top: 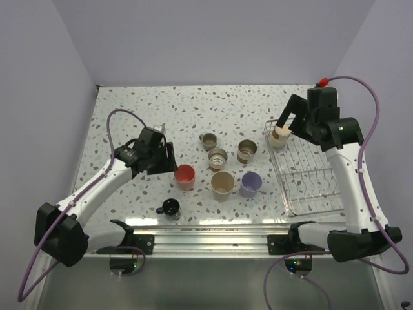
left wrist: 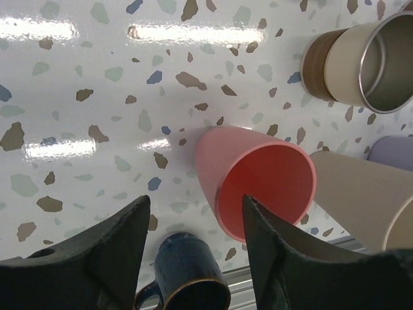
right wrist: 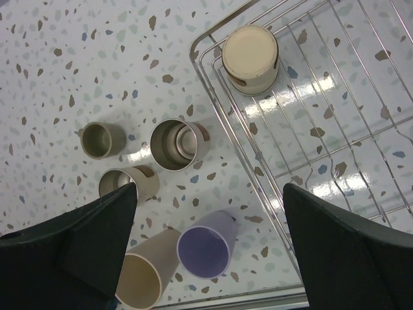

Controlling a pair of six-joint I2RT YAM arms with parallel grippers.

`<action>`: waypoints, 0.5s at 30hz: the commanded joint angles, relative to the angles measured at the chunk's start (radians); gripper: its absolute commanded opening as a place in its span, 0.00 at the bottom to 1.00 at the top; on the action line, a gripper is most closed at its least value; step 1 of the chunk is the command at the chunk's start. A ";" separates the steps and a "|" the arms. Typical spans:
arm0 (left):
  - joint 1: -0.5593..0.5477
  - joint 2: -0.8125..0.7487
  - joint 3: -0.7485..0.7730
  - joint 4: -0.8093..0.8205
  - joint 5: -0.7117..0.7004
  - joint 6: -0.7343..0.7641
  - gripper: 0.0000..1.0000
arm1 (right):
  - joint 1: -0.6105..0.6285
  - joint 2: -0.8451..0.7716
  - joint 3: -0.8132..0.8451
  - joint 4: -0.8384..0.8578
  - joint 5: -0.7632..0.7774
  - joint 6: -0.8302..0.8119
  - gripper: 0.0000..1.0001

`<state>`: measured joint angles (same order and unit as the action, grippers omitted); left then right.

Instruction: Load the cups into the dish rack

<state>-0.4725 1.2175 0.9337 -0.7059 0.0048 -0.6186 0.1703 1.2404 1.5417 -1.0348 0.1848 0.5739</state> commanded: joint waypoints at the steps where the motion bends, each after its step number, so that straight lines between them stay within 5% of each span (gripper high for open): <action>1: -0.005 -0.026 -0.010 0.048 -0.022 -0.010 0.61 | 0.001 -0.021 0.008 -0.008 -0.024 -0.013 0.98; 10: -0.031 0.045 -0.068 0.109 -0.009 0.016 0.58 | 0.003 -0.033 -0.006 -0.014 -0.019 -0.016 0.98; 14: -0.038 0.086 -0.061 0.143 -0.009 0.022 0.32 | 0.001 -0.048 -0.028 -0.013 -0.025 -0.013 0.98; 15: -0.037 0.094 -0.049 0.146 -0.009 0.023 0.16 | 0.001 -0.053 -0.032 -0.013 -0.024 -0.012 0.98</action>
<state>-0.5018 1.2930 0.8677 -0.6304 0.0021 -0.6159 0.1703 1.2221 1.5192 -1.0405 0.1654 0.5720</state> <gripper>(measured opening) 0.265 0.983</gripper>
